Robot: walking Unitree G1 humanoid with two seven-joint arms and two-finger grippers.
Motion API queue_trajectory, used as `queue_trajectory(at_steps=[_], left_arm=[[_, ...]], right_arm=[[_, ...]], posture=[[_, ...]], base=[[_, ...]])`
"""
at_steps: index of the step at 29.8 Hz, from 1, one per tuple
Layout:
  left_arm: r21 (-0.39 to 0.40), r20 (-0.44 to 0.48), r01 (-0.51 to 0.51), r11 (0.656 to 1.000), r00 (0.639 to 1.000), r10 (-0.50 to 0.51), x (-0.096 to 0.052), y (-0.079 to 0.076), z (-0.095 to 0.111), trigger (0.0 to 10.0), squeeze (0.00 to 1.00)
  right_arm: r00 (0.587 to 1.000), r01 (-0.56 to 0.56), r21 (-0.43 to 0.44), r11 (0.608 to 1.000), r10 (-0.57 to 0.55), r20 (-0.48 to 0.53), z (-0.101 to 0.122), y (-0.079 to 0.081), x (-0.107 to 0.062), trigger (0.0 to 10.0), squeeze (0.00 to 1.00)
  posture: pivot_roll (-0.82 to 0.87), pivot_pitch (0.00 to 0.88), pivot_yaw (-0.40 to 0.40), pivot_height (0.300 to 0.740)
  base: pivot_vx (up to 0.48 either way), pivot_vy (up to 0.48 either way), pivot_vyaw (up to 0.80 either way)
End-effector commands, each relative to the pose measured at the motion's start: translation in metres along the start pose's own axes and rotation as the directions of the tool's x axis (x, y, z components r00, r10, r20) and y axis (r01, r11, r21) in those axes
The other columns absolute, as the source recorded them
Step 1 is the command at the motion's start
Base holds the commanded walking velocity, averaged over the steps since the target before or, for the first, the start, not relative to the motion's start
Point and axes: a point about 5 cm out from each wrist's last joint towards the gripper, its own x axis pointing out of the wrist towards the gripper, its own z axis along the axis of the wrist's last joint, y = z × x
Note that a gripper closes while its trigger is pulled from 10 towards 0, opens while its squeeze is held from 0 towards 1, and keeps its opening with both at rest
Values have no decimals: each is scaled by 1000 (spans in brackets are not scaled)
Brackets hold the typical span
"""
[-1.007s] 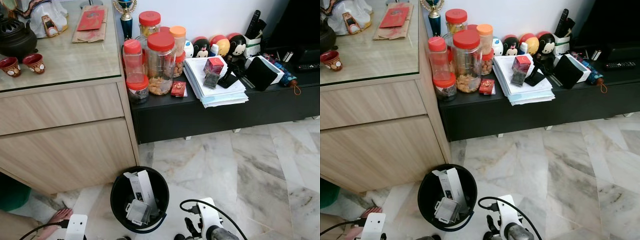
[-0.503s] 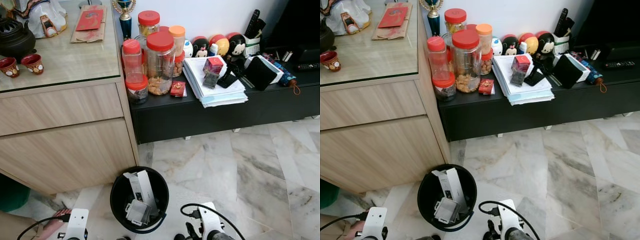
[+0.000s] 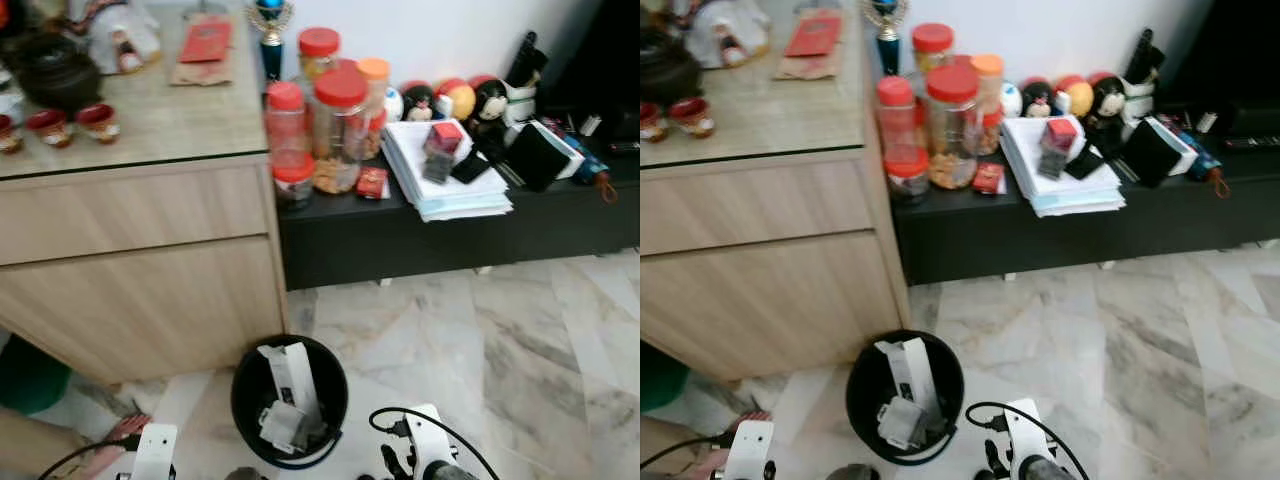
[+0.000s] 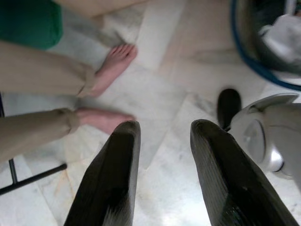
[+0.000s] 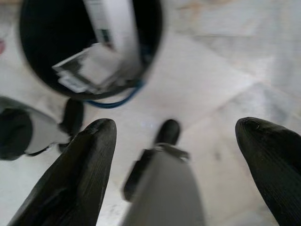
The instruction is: Picking trash to rubbish bin
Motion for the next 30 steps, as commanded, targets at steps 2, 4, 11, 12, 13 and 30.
queue_trajectory(at_steps=[2,4,11,12,13,30], left_arm=[[-4,-46,-14,1000,999,14,-2,4,-11,10000,0],[-2,-44,-13,1000,999,13,-2,4,-10,10000,0],[1,-37,-11,1000,999,11,-2,3,-10,10000,0],[3,-37,-10,1000,999,10,-2,2,-10,10000,0],[4,-37,-9,1000,999,9,-2,2,-10,10000,0],[9,-39,-8,1000,999,8,-2,1,-11,10000,0]], right_arm=[[1000,-12,5,1000,12,-27,-6,5,0,10000,0],[1000,-12,5,1000,12,-27,-6,5,0,10000,0],[1000,-14,2,1000,14,-27,-6,5,0,10000,0],[1000,-14,1,1000,14,-28,-6,5,0,10000,0],[1000,-15,0,1000,15,-28,-6,5,0,10000,0],[999,-19,-6,1000,19,-29,-6,5,0,10000,0]], posture=[[149,170,-18,740],[149,170,-18,740],[149,169,-21,740],[149,169,-21,740],[149,169,-21,740],[148,169,-24,740]], base=[[0,480,0],[0,480,0],[0,0,0],[0,0,0],[0,0,0],[0,0,0]])
